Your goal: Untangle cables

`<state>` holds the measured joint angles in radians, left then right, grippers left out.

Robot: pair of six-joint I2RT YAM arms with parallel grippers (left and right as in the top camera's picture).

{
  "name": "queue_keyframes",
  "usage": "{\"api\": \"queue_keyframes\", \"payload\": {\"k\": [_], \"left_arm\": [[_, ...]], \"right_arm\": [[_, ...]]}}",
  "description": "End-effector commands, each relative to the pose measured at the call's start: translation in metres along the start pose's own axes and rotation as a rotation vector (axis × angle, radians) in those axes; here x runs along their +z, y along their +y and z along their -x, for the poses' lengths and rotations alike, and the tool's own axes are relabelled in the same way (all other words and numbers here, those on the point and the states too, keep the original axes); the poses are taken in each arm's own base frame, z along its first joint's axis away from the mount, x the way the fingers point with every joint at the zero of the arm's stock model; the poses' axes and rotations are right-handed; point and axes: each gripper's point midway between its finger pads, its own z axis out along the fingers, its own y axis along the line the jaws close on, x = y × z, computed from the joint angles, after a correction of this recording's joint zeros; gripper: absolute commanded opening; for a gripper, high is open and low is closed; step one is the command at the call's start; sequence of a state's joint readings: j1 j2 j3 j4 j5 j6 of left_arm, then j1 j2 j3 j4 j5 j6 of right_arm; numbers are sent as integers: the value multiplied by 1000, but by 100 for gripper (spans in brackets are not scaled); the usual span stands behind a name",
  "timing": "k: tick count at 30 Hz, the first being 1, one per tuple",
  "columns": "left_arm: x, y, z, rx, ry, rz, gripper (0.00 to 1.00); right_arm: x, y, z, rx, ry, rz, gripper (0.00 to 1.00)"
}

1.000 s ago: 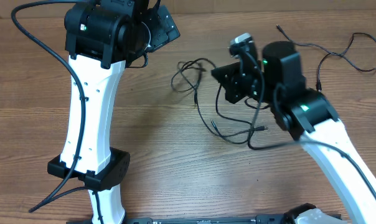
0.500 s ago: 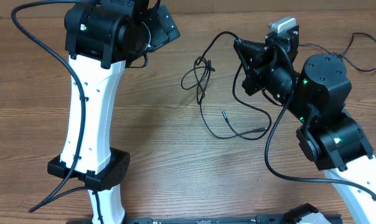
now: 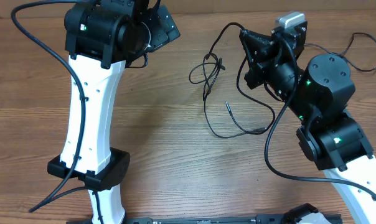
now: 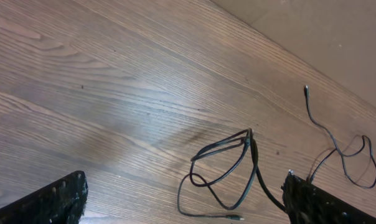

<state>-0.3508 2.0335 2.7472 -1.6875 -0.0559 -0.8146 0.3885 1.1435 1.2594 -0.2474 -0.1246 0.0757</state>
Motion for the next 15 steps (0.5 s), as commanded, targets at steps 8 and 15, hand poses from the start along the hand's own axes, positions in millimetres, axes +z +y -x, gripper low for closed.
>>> {"api": "queue_keyframes", "payload": {"k": [8,15], "left_arm": [[1,-7,-8,2,52,-43,100],[-8,-39,-41,625,171,-304,100]], "right_arm": [[-8,5,37,-13,-142,11,4],[-16,2,74,-7,-298,-22,4]]}}
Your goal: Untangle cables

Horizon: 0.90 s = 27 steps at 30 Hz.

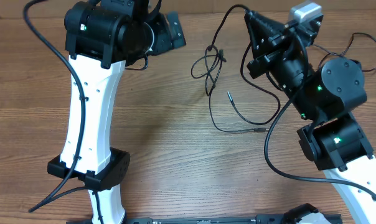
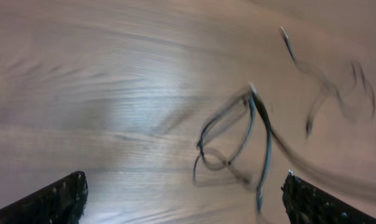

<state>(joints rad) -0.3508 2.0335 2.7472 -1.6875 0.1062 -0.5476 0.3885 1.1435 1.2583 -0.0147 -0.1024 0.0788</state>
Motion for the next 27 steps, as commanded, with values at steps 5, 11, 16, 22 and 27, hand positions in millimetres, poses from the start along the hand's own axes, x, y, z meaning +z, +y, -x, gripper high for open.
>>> {"api": "queue_keyframes", "payload": {"k": [5,11,16,22,27], "left_arm": [[3,-34,-26,506,108,-249,100],[20,-21,-32,509,177,-241,100],[18,-18,-28,570,178,-343,100],[14,-17,-20,664,137,-398,99],[20,-13,-18,661,142,-394,100]], "right_arm": [[-8,-2,43,79,-163,-25,4],[-13,3,67,157,-263,7,4],[-16,4,75,226,-295,27,4],[-21,20,90,296,-340,136,4],[-26,29,99,303,-369,192,4]]}}
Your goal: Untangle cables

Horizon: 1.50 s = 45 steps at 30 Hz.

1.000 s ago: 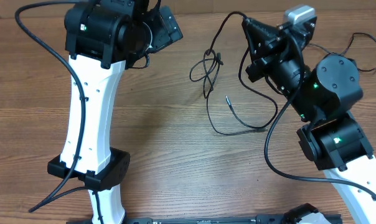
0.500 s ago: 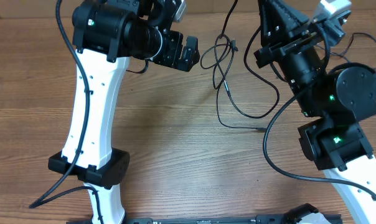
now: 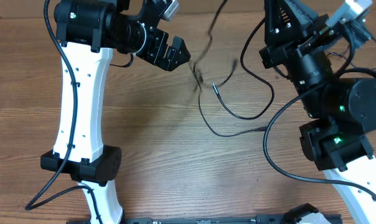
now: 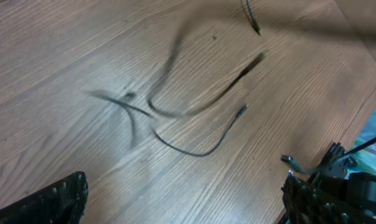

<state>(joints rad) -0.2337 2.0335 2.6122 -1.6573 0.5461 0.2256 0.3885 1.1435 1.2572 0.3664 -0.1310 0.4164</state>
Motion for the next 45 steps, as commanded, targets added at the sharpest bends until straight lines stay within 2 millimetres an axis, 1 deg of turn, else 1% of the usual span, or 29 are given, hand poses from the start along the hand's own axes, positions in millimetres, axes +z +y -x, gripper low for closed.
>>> {"api": "queue_keyframes", "payload": {"k": [1,8,11,13,14,16,17,19,20,21,22,23,25,27,28,30,32,34,37,42,45], "left_arm": [[6,2,-2,25,11,-27,100],[16,8,-9,6,45,-29,100],[22,10,-14,-10,69,-34,100],[25,12,-17,-20,84,-38,100],[26,12,-18,-21,86,-39,100],[26,12,-19,-23,89,-40,100],[26,12,-19,-23,90,-40,100],[26,12,-19,-23,89,-40,100],[26,12,-19,-23,89,-40,100],[26,12,-19,-23,90,-40,100],[26,12,-19,-23,89,-40,100],[26,12,-19,-23,89,-40,100],[26,12,-19,-23,89,-40,100],[26,12,-19,-23,89,-40,100],[26,12,-19,-23,89,-40,99],[26,12,-19,-23,89,-40,100],[26,12,-19,-23,89,-40,100],[26,12,-19,-23,89,-40,100],[26,12,-19,-23,89,-40,99],[26,12,-19,-23,89,-40,100],[26,12,-19,-23,89,-40,100]], "right_arm": [[-3,12,10,28,-13,45,4],[-3,10,9,17,-11,32,4],[-4,-7,6,10,3,-30,4],[-7,-28,2,0,27,-100,4],[-8,-33,2,-5,35,-117,4],[-13,-57,-1,-49,64,-189,4],[-19,-77,0,-80,83,-251,4],[-28,-104,0,-96,104,-341,4],[-33,-114,1,-100,109,-375,4],[-41,-132,3,-108,118,-445,4],[-48,-145,4,-113,123,-494,4],[-53,-153,5,-117,126,-527,4],[-70,-180,9,-126,142,-624,4],[-83,-201,13,-133,147,-692,4],[-89,-210,16,-137,148,-722,4],[-97,-223,17,-139,152,-762,4],[-103,-234,15,-135,165,-793,4],[-105,-239,10,-127,183,-807,4],[-106,-242,2,-113,212,-809,4],[-104,-240,0,-109,218,-793,4],[-112,-251,1,-119,209,-862,4]]}}
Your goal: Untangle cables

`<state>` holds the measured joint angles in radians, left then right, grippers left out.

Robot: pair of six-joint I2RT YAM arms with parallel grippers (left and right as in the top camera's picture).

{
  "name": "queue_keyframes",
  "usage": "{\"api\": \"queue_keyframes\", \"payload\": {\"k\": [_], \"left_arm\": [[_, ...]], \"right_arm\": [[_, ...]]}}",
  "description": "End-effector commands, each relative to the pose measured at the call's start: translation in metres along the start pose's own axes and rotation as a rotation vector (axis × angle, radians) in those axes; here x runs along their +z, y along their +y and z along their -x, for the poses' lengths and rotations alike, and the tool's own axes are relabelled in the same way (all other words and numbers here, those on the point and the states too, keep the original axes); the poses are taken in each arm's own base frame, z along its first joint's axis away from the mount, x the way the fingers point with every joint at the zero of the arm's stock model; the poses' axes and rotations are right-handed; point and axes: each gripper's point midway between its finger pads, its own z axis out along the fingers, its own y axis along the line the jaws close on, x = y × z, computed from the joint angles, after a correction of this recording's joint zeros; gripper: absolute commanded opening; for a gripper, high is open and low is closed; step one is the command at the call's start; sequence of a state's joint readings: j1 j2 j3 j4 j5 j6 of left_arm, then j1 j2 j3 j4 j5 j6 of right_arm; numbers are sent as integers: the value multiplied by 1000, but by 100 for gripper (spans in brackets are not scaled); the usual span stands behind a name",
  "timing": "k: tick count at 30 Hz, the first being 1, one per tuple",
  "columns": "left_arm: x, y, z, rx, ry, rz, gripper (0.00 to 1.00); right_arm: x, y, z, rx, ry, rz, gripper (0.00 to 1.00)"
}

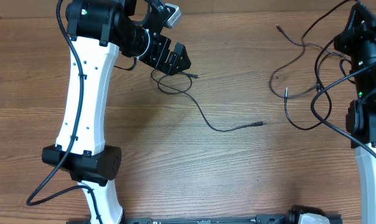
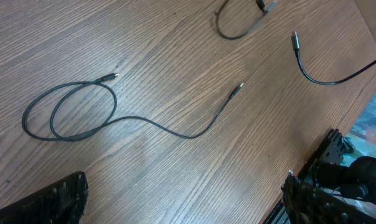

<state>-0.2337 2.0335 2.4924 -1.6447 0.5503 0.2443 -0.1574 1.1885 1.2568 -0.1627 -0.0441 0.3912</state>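
Observation:
Two thin black cables lie apart. The first cable (image 1: 206,121) has a small double loop under my left gripper (image 1: 170,59) and a tail running right to a plug; in the left wrist view this cable (image 2: 138,119) lies flat on the wood. The left gripper (image 2: 185,200) hovers above it, open and holding nothing. The second cable (image 1: 303,127) dangles in loose bends at the right and rises to my right gripper (image 1: 361,28) at the top right edge. That gripper's fingers are hard to make out. A free end of the second cable (image 2: 325,81) hangs at the wrist view's upper right.
The left arm's white column (image 1: 82,106) stands at the table's left, with its own thick black lead looping beside it. The right arm's base (image 1: 368,162) fills the right edge. The wooden table's edge (image 2: 353,106) shows at the right of the left wrist view.
The right gripper has moved far right and up, with the second cable now clear of the first. The first cable, blurred and partly lifted before, lies still on the table. Left gripper stays open.
Both cables lay tangled together mid-table, with the right gripper at them and the left gripper open nearby. The right gripper then stood higher with the bundle stretched and blurred. Now the cables lie separate, one under the left gripper, one hanging at the right.

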Motion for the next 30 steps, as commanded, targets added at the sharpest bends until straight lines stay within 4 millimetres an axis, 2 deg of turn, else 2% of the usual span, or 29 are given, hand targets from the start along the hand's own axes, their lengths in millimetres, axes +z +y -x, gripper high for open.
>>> {"api": "queue_keyframes", "payload": {"k": [1,5,7,10,13,14,15,19,20,25,30], "left_arm": [[2,2,0,15,2,-14,100],[2,2,0,15,2,-14,100],[2,2,0,15,2,-14,100],[2,2,0,15,2,-14,100],[2,2,0,15,2,-14,99],[2,2,0,15,2,-14,99],[2,2,0,15,2,-14,100],[2,2,0,15,2,-14,100],[3,2,0,14,2,-14,100],[2,2,0,15,2,-14,100],[2,2,0,15,2,-14,100]], "right_arm": [[3,-16,3,-6,-23,-87,4],[14,-45,-5,-10,-28,-223,4],[23,-65,-15,-16,-15,-311,4],[41,-107,-37,-20,34,-426,4],[49,-140,-48,-15,64,-497,4],[52,-161,-53,-9,76,-540,4],[51,-188,-55,7,80,-594,4],[41,-255,-48,36,54,-723,4],[33,-279,-42,49,34,-765,4],[18,-331,-28,83,-17,-819,4],[10,-373,-35,105,-21,-878,4]]}}
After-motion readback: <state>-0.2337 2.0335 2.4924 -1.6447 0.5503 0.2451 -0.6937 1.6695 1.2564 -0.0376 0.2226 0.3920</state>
